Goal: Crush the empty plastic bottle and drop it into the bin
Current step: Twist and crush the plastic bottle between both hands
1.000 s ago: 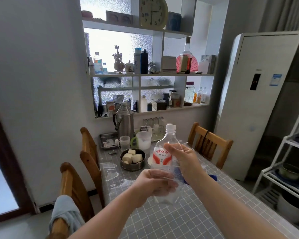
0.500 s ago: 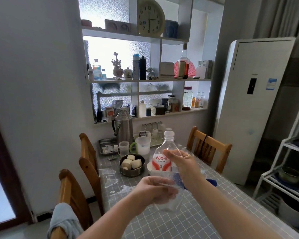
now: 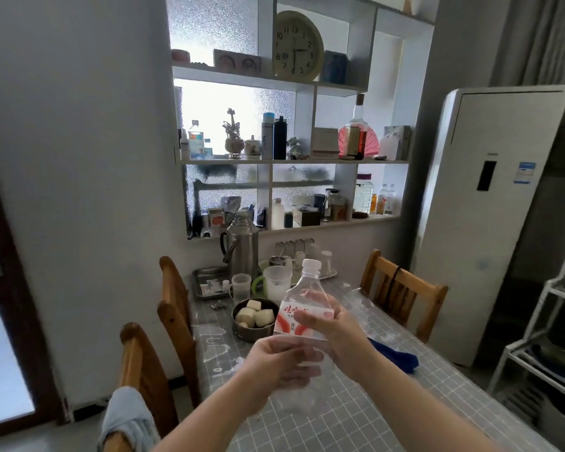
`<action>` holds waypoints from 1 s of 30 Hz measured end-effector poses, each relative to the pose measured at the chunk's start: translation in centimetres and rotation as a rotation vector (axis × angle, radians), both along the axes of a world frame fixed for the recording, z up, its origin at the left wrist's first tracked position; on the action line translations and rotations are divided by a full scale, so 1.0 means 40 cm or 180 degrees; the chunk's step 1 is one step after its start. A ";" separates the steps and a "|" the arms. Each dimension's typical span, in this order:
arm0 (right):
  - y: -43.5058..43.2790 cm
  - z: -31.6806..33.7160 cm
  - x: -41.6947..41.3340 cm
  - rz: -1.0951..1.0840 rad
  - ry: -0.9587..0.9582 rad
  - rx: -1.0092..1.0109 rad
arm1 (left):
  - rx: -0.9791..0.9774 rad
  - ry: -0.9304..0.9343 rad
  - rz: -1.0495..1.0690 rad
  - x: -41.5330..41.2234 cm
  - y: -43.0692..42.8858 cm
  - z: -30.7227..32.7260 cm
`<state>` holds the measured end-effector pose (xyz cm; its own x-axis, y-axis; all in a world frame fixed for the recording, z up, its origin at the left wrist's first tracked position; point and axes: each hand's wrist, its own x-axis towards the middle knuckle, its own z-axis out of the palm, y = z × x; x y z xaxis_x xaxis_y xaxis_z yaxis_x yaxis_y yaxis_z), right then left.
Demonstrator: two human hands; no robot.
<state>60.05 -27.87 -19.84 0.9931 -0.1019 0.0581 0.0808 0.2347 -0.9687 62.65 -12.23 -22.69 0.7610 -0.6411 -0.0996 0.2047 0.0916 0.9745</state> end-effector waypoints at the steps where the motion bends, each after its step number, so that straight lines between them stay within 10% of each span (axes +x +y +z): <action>1: 0.001 -0.001 0.000 0.0070 -0.0035 0.0011 | -0.0021 -0.0012 0.0038 -0.001 0.002 -0.001; 30: -0.053 0.096 0.017 0.0194 -0.0169 0.0079 | 0.0090 -0.0199 -0.0155 0.007 0.038 0.004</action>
<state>60.71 -29.97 -15.99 0.9931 -0.0436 0.1089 0.1166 0.2647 -0.9573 62.93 -10.70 -22.55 0.7342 -0.6752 -0.0714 0.1467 0.0551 0.9876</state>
